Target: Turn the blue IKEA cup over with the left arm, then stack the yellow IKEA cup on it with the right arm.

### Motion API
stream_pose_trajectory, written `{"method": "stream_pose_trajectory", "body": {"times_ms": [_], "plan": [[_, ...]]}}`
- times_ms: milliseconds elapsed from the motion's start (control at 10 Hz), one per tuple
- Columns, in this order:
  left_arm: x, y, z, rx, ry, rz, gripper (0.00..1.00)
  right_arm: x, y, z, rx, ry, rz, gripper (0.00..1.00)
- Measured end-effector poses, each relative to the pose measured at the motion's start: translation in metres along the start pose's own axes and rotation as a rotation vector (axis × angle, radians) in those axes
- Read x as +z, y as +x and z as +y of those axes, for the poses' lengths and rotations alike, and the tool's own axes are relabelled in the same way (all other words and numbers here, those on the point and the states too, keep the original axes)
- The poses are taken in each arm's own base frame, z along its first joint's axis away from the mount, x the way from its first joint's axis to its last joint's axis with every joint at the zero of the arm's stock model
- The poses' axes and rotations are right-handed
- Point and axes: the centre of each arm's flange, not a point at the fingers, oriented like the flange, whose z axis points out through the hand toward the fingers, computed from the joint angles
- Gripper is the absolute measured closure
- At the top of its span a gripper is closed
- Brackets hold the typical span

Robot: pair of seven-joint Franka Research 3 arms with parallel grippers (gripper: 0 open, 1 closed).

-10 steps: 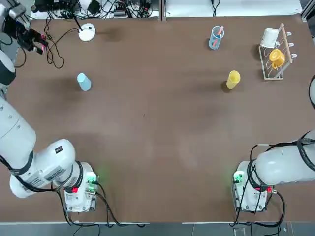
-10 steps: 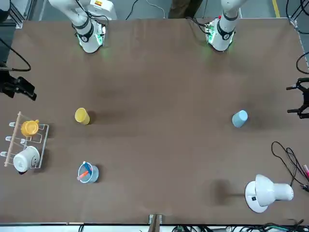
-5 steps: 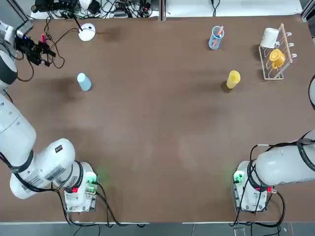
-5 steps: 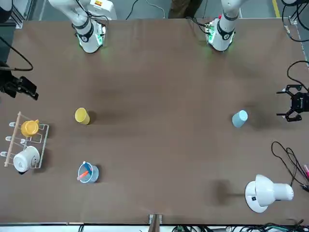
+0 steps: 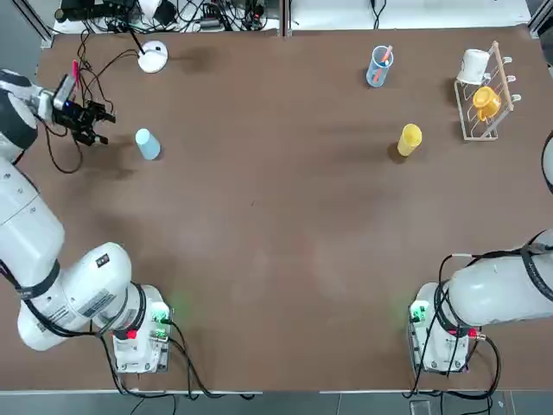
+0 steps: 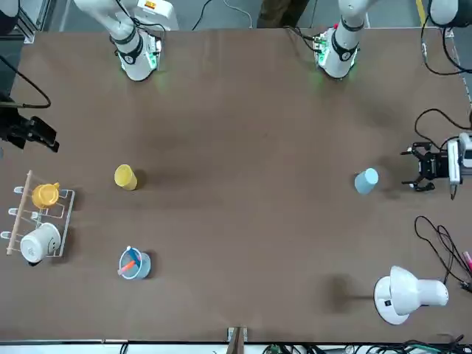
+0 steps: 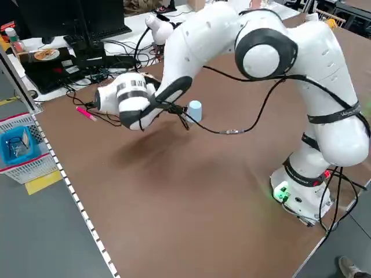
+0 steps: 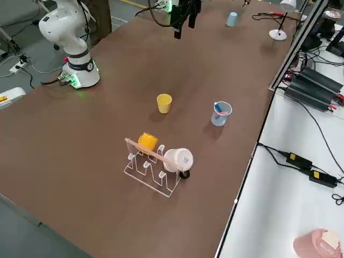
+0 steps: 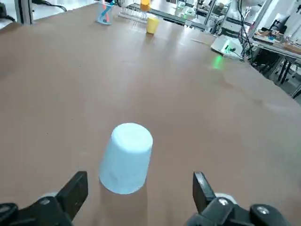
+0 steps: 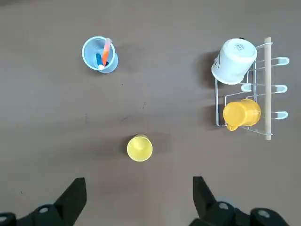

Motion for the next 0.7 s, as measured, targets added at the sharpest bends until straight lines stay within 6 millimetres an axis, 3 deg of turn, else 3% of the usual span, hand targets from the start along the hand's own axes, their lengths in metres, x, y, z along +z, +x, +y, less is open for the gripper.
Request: {"method": "stream_pose_trajectory", "body": {"times_ms": [200, 500, 700], "plan": [[0.016, -0.007, -0.005, 0.049, -0.011, 0.008, 0.02, 0.000, 0.000, 0.000, 0.000, 0.000, 0.000, 0.00], [0.062, -0.031, -0.019, 0.121, -0.031, 0.081, 0.02, 0.002, 0.000, 0.000, 0.000, -0.001, -0.007, 0.00], [0.068, -0.046, -0.021, 0.158, -0.008, 0.072, 0.01, 0.009, -0.003, 0.001, 0.000, -0.002, -0.025, 0.00]]}}
